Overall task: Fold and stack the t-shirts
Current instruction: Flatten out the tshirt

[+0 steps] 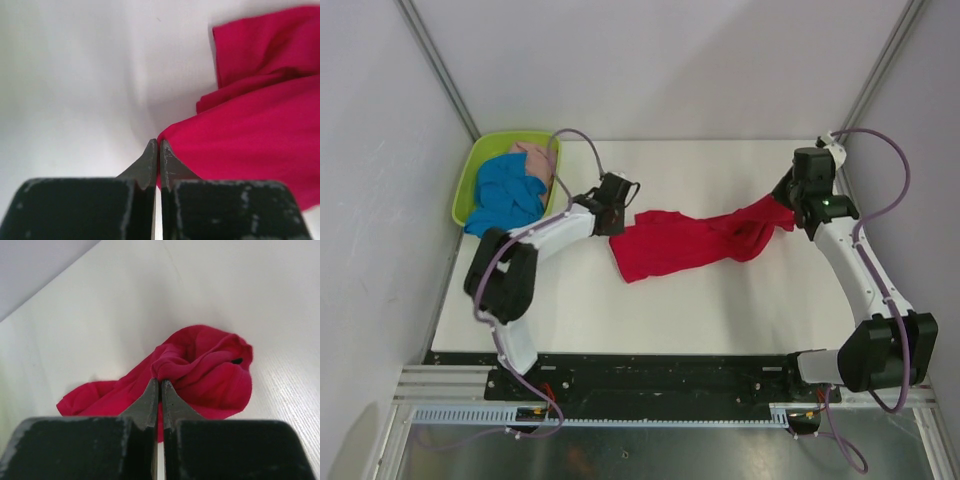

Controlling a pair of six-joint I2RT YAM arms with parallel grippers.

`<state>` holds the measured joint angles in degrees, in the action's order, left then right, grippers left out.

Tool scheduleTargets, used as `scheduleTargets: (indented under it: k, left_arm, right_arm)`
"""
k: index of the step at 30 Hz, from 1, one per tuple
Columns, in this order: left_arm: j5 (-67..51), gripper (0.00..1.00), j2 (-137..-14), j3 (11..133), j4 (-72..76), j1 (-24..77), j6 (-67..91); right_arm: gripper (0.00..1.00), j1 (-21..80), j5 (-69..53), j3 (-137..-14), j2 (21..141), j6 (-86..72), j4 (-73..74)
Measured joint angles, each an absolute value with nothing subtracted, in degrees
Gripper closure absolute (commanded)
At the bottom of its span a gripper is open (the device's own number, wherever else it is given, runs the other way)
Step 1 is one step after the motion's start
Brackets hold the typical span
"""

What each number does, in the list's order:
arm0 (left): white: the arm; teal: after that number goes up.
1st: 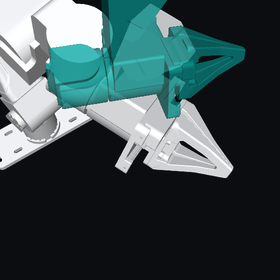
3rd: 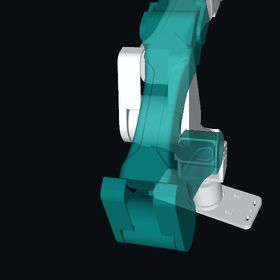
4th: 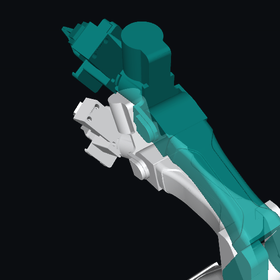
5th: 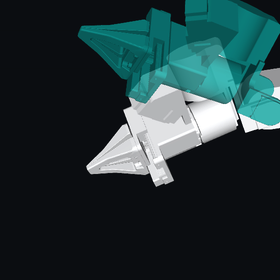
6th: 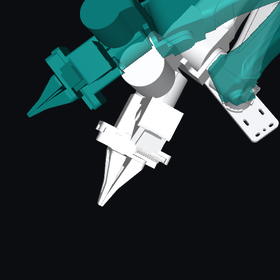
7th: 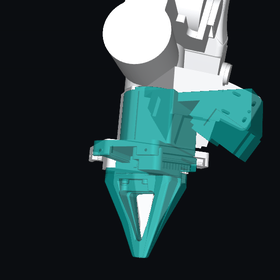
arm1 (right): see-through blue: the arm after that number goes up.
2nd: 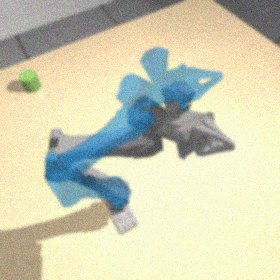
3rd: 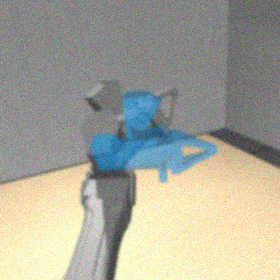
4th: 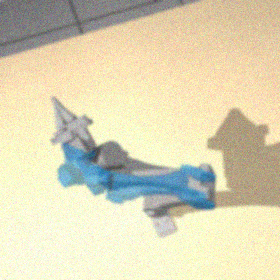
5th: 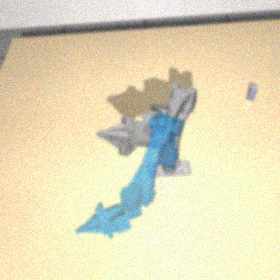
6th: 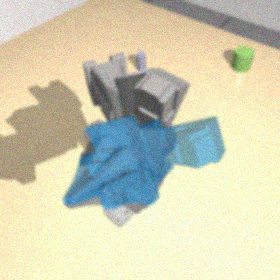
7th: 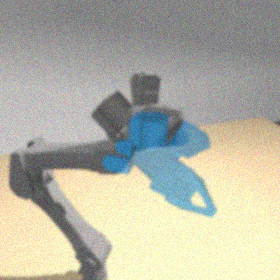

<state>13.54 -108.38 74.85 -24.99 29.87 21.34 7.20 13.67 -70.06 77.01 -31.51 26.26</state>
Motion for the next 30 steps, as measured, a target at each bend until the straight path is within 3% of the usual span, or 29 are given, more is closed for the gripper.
scheduleTargets:
  k: [10, 19, 24, 30]
  left_arm:
    - [32.1, 1.0, -80.1, 75.6, -25.7, 29.9, 23.2]
    - [38.1, 1.0, -69.7, 76.6, -25.9, 29.9, 23.9]
    - [38.3, 1.0, -69.8, 79.2, -24.6, 29.7, 24.2]
    - [34.1, 1.0, -85.2, 97.9, -19.8, 26.4, 24.9]
  right_arm:
    - [1.0, 2.9, 19.7, -69.3, 65.5, -34.6, 25.1]
    - [1.0, 1.4, 22.2, -69.3, 56.5, -37.6, 24.8]
    - [1.0, 1.4, 21.7, -69.3, 55.8, -37.9, 21.5]
    - [1.0, 1.1, 20.0, -69.3, 65.3, -38.0, 6.8]
